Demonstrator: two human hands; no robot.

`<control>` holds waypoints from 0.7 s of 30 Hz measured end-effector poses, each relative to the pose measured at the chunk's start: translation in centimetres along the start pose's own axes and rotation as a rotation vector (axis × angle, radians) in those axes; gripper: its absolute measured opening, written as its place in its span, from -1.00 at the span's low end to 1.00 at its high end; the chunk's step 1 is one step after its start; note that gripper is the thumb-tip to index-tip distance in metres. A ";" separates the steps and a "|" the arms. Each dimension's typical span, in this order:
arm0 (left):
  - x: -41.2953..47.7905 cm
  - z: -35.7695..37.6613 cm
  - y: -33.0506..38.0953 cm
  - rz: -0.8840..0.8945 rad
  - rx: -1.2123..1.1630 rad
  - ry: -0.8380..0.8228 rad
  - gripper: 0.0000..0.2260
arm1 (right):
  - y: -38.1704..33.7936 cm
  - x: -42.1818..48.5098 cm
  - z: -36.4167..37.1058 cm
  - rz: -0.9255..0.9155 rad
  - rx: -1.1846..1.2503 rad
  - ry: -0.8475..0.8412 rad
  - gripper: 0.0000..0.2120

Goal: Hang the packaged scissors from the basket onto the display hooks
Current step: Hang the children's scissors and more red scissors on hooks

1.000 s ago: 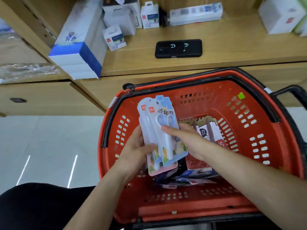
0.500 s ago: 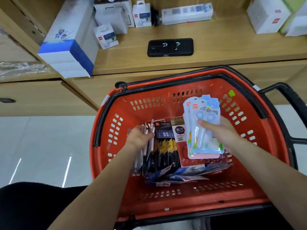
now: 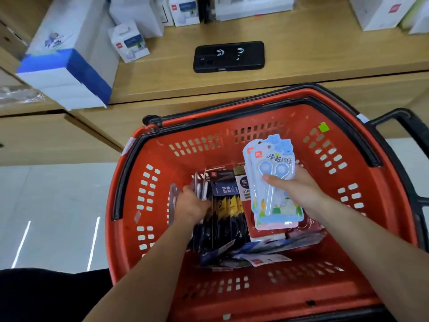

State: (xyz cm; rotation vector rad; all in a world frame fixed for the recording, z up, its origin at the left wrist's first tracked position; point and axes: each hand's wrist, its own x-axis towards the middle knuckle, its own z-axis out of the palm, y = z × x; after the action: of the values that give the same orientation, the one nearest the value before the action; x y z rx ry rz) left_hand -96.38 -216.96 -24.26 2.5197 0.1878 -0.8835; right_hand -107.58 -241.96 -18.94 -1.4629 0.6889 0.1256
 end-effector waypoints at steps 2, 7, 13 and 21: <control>0.0 0.4 0.4 -0.021 0.074 -0.035 -0.25 | 0.0 0.1 -0.1 0.003 -0.014 0.007 -0.66; 0.6 0.1 0.2 0.027 0.059 -0.022 -0.38 | 0.0 0.3 -0.2 0.002 -0.005 0.027 -0.67; -1.3 -2.1 1.5 0.065 -0.013 0.027 -0.72 | -1.2 -0.7 0.3 -0.009 0.009 0.029 -0.65; -8.7 -9.0 3.2 0.325 -0.330 0.023 -0.62 | -5.4 -6.2 0.9 -0.086 0.080 -0.013 -0.67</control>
State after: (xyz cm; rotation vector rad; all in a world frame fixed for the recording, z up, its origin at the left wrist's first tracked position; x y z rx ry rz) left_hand -97.30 -215.44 -11.47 2.1724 -0.0646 -0.6355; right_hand -109.65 -239.85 -11.25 -1.4113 0.6127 0.0407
